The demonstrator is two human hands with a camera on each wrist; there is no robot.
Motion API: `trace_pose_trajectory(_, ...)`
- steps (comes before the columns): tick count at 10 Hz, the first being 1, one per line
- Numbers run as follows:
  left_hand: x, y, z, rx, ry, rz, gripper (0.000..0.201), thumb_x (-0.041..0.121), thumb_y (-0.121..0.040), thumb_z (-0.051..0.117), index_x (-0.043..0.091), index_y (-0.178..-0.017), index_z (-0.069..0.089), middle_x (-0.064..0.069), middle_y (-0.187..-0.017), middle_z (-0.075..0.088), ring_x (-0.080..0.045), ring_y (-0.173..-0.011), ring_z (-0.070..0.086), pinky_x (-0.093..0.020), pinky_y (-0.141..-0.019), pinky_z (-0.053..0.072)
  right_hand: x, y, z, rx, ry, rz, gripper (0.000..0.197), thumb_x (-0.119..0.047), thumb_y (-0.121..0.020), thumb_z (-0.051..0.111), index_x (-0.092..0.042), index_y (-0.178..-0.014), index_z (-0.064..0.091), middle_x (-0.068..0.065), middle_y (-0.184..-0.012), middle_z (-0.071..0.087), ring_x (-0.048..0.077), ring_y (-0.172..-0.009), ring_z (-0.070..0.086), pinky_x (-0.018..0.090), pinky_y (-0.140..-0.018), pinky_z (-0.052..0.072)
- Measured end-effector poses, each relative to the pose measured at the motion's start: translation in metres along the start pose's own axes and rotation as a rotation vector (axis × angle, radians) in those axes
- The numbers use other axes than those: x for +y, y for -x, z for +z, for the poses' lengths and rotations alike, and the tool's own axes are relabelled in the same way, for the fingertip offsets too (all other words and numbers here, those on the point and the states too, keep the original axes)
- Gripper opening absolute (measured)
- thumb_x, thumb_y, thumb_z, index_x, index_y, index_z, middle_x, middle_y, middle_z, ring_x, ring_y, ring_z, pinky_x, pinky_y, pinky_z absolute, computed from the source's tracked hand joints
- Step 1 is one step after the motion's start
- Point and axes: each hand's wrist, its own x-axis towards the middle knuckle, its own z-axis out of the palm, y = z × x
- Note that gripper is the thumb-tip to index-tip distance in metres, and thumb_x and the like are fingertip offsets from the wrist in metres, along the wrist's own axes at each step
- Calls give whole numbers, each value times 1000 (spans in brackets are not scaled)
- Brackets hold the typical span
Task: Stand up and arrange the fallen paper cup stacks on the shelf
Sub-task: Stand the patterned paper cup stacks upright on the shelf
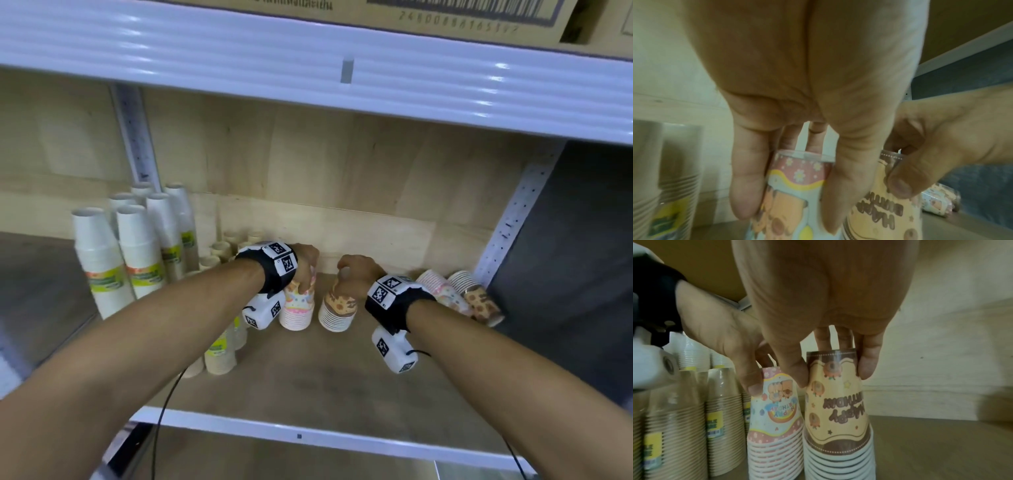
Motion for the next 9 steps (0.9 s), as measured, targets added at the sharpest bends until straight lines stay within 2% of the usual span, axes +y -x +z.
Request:
trace_pose_trajectory(1, -14, 2, 4, 8, 37, -18, 54, 7, -77, 79, 2, -127, 58, -5, -109, 53, -18, -95, 55, -16, -43, 42, -4, -11, 16, 77, -45, -43, 99, -89, -72, 27, -3, -91, 72, 9, -93, 69, 21, -82, 64, 20, -56, 41)
trace_pose_trajectory(2, -26, 5, 9, 64, 91, -41, 54, 11, -79, 78, 9, -129, 58, 0, -104, 58, -15, -90, 58, -22, -71, 51, -14, -5, 13, -44, 35, -22, 45, -49, -81, 60, -6, -91, 66, 7, -97, 65, 24, -93, 65, 19, -61, 39)
trace_pose_trajectory(3, -32, 3, 16, 53, 99, -63, 55, 12, -80, 78, 10, -131, 57, 2, -102, 57, -13, -89, 58, -22, -75, 48, -16, -6, 13, -113, 29, -73, 27, -24, -78, 72, -23, -101, 58, 0, -99, 55, 18, -92, 55, 25, -78, 44)
trace_pose_trajectory(4, -33, 3, 18, 76, 109, -48, 54, 11, -81, 76, 9, -132, 56, 2, -103, 54, -13, -90, 54, -22, -75, 44, -17, -7, 21, -85, 21, -93, 28, -22, -77, 72, -10, -102, 66, 5, -104, 63, 24, -97, 62, 29, -75, 48)
trace_pose_trajectory(5, -35, 3, 17, 72, 115, -53, 55, 10, -82, 76, 10, -133, 55, 2, -104, 53, -12, -91, 53, -22, -76, 43, -19, -9, 24, -77, -5, -64, 26, -24, -76, 71, -10, -97, 66, 7, -103, 65, 27, -95, 63, 34, -76, 54)
trace_pose_trajectory(6, -36, 1, 18, 70, 105, -57, 57, 11, -81, 77, 10, -133, 54, 3, -105, 52, -12, -92, 53, -22, -77, 44, -16, -11, 25, -97, -10, -62, 43, -31, -75, 71, -15, -114, 63, 4, -120, 61, 26, -110, 59, 31, -84, 49)
trace_pose_trajectory(7, -36, 1, 15, 51, 86, -64, 56, 11, -80, 78, 11, -132, 56, 2, -104, 54, -12, -91, 54, -23, -77, 46, -16, -11, 24, -116, 9, -29, 21, -38, -73, 69, -32, -85, 53, 1, -104, 50, 18, -98, 50, 29, -80, 39)
trace_pose_trajectory(8, -33, 0, 6, 22, 43, -68, 54, 9, -81, 76, 7, -131, 57, 0, -107, 53, -15, -95, 54, -23, -70, 45, -7, -16, 25, -120, -9, -34, 39, -44, -68, 68, -38, -66, 29, -4, -98, 42, 15, -89, 41, 28, -76, 33)
trace_pose_trajectory(9, -31, -3, -4, -6, 10, -74, 63, 13, -75, 80, 13, -132, 52, -2, -132, 49, -23, -112, 52, -27, -77, 46, 2, -14, 18, -158, -24, -45, 44, -49, -60, 74, -28, -96, 57, 2, -111, 59, 20, -95, 52, 29, -80, 42)
